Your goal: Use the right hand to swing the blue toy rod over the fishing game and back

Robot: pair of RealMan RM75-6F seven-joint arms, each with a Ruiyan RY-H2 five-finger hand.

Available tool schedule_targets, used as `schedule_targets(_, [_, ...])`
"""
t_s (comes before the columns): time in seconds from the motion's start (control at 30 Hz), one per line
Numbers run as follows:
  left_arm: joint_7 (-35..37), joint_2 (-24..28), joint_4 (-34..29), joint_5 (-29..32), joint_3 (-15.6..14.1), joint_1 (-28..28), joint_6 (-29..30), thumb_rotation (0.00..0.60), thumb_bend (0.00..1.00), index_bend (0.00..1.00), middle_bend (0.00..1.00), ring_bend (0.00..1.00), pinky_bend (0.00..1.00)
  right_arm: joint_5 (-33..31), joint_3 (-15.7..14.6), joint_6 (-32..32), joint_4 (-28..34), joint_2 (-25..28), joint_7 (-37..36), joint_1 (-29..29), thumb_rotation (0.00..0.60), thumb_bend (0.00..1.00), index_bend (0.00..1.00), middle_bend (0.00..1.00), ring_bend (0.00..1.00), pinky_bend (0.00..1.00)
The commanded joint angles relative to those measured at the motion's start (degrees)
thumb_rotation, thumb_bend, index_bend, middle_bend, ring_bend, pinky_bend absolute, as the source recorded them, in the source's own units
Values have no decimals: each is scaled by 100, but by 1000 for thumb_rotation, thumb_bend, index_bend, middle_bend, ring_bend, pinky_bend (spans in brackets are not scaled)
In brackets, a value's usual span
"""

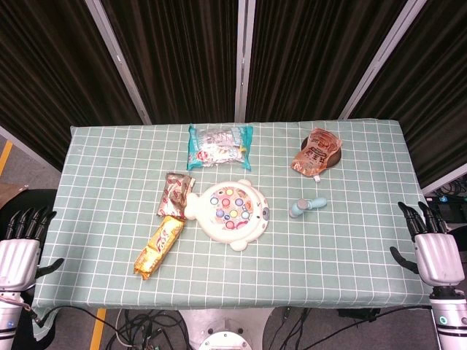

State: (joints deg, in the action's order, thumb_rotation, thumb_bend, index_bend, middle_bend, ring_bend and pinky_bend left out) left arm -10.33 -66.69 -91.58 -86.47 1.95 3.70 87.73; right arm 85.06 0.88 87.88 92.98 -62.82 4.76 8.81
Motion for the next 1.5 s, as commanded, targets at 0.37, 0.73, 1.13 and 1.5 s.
schedule_targets(0.37, [-35, 65, -100, 18, -3, -39, 23, 600, 19, 116, 73, 0, 0, 23, 264, -1030, -9, 6, 93, 614, 600, 189, 75, 218, 38, 132])
schedule_targets(0.73, [15, 93, -86, 212, 5, -48, -124, 600, 19, 116, 73, 0, 0, -658, 752, -3395, -1215, -976, 118, 2220, 600, 213, 206, 266, 67, 149])
schedule_targets(1.13, [88, 127, -46, 236, 19, 2, -220, 600, 19, 116, 73, 0, 0, -478, 694, -4080, -2737, -2159, -463, 2969, 600, 277, 348, 357, 145, 190])
schedule_targets(1.5, [138, 145, -8, 252, 14, -33, -183, 600, 20, 116, 73, 0, 0, -177, 495, -3982, -3204, -2471, -913, 3112, 600, 295, 402, 410, 199, 235])
